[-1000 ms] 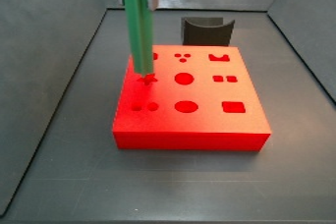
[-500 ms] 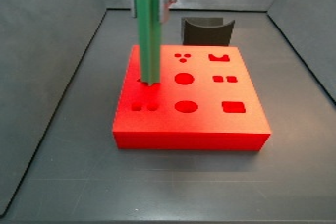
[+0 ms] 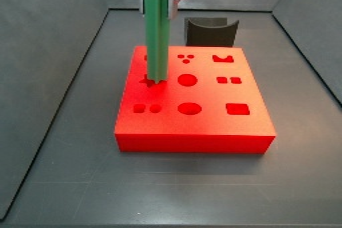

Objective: Insert the star object.

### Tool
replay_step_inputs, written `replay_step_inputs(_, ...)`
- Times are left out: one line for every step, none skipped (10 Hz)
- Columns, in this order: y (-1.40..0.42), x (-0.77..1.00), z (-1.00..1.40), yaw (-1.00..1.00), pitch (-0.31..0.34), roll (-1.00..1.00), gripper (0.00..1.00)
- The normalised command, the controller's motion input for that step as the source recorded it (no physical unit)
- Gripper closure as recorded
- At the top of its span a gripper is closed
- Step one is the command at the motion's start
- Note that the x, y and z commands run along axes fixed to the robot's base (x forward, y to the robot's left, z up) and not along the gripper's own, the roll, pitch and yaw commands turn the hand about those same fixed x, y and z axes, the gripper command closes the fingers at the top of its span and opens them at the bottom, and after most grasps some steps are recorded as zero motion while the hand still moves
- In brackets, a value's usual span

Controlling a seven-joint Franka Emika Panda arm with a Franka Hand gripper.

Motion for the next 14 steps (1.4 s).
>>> replay_step_inputs(-0.15,0.00,0.00,-0.02,0.043,0.03,1.00)
replay_step_inputs(0.00,-0.11,-0.06,-0.07,0.061,0.08,1.00)
replay_step_inputs(0.02,-0.13,-0.06,-0.04,0.074,0.04,1.00)
replay_step_inputs(0.00,-0.09,-0.03,-0.02,0.064,0.01,1.00)
replay_step_inputs(0.00,-0.01,0.00,0.00,0.051,0.00,1.00)
replay_step_inputs(0.00,0.00,-0.02,0.00,0.041,0.01,1.00)
replay_step_inputs(0.07,-0.07,-0.05,0.00,0.020,0.00,1.00)
replay_step_inputs(0.02,-0.24,-0.04,0.00,0.000,-0.01,1.00)
replay_step_inputs(0.00,-0.33,0.00,0.00,-0.027,-0.05,1.00)
replay_step_inputs(0.00,-0.34,0.00,0.00,-0.047,-0.07,1.00)
replay_step_inputs(0.00,-0.05,0.00,0.00,-0.043,-0.05,1.00)
replay_step_inputs(-0.02,0.00,-0.04,0.05,0.000,0.00,1.00)
replay_step_inputs(0.06,0.00,0.00,0.00,0.000,-0.03,1.00)
replay_step_inputs(0.00,0.00,-0.08,0.00,0.023,0.01,1.00)
